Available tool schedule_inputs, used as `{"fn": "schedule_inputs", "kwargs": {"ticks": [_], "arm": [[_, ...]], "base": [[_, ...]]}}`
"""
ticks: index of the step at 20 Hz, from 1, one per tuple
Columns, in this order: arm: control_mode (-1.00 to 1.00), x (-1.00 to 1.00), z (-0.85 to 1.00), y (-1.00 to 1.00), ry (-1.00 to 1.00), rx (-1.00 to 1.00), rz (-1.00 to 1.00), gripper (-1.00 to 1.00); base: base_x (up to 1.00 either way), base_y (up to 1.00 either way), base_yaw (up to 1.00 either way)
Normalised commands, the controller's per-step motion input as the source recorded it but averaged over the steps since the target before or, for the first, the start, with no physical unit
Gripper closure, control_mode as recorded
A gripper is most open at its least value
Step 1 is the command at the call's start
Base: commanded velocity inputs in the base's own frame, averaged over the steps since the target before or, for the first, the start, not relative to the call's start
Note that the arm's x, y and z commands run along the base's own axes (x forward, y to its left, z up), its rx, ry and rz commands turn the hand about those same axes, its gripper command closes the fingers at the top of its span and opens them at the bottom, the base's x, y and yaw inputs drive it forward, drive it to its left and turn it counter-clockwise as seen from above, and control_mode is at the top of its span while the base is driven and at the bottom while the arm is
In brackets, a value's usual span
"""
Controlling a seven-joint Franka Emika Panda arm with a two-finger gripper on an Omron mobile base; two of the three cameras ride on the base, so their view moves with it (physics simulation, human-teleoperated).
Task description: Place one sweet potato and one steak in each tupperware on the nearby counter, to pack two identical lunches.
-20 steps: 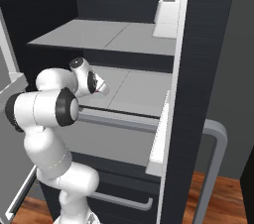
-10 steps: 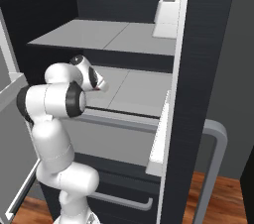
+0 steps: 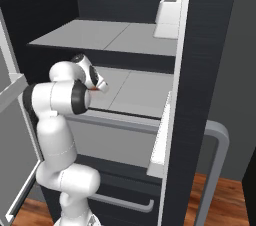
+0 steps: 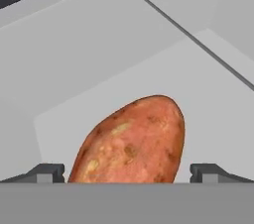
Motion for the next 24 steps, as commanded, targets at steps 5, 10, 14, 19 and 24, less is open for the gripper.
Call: {"fn": "schedule_inputs", "kwargs": {"ticks": [5, 10, 14, 19, 24], "arm": [[-1.00, 0.27, -0.41, 0.00, 0.04, 0.00, -0.02, 1.00], [-1.00, -0.05, -0.51, -0.26, 0.03, 0.00, -0.05, 1.00], [-1.00, -0.58, -0.60, -0.64, 0.02, 0.00, -0.09, 1.00], [-1.00, -0.70, -0.61, -0.63, 0.00, 0.00, -0.06, 1.00], [-1.00, -0.81, -0.75, -0.54, -0.09, 0.00, -0.02, 1.00]], "base": [[0.00, 0.00, 0.00], [0.00, 0.00, 0.00], [0.00, 0.00, 0.00], [0.00, 0.00, 0.00], [0.00, 0.00, 0.00]]}}
